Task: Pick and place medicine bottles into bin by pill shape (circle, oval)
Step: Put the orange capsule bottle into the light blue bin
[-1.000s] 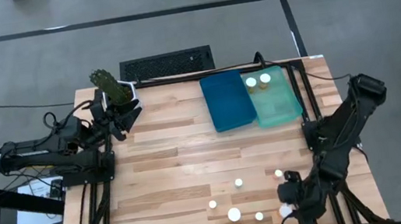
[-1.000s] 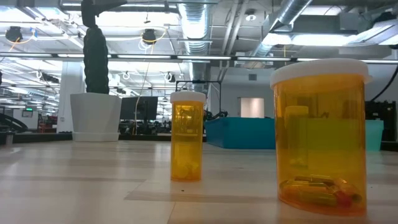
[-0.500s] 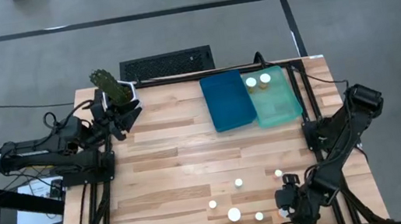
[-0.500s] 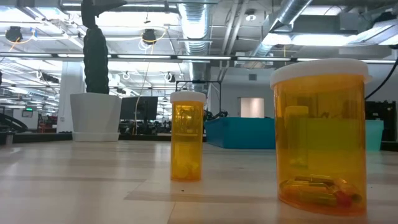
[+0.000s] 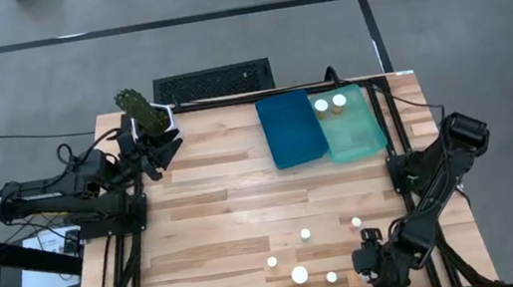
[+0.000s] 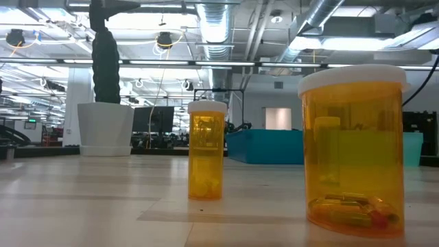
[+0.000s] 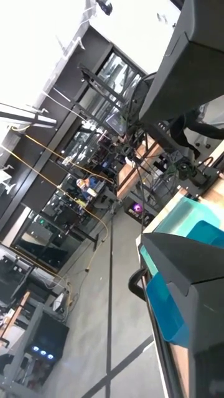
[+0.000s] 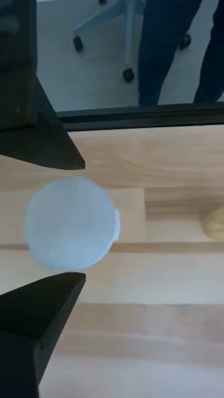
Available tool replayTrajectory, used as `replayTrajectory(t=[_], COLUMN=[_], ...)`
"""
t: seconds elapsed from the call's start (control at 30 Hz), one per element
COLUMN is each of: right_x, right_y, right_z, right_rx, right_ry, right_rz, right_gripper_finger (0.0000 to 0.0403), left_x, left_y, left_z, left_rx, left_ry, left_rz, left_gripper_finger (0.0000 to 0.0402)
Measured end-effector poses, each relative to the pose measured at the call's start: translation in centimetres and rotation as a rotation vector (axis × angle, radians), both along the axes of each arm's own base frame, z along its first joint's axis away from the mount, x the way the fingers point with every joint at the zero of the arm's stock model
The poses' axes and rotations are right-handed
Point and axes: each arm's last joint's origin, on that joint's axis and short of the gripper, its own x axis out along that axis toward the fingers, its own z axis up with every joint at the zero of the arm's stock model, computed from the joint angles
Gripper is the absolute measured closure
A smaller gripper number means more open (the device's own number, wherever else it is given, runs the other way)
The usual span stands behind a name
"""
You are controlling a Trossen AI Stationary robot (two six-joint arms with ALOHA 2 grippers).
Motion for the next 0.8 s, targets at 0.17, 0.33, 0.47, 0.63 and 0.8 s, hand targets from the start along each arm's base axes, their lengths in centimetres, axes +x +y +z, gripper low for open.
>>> replayTrajectory(t=[0.17, 0.33, 0.47, 0.63, 0.8], right_x=[0.09, 0.24, 0.25, 0.23, 0.11], right_y=[0.23, 0.09, 0.09, 0.05, -0.14], right_z=[-0.54, -0.52, -0.51, -0.53, -0.6], right_rx=[0.0, -0.002, -0.003, -0.007, -0.025], right_ry=[0.016, 0.013, 0.011, 0.014, 0.027], right_rz=[0.003, -0.008, -0.009, -0.016, -0.03], right_gripper_finger=[0.011, 0.0112, 0.0119, 0.0131, 0.0165], left_x=[-0.01, -0.01, -0.01, -0.01, -0.01], left_y=[0.0, -0.01, 0.0, 0.0, -0.01], left_z=[0.02, 0.03, 0.03, 0.03, 0.02], left_rx=[0.0, 0.0, 0.0, 0.0, 0.001], left_ry=[-0.002, -0.003, -0.003, -0.003, -0.002], left_rz=[0.0, -0.001, 0.0, -0.001, -0.001], left_gripper_finger=[0.0105, 0.0105, 0.0105, 0.0105, 0.0105])
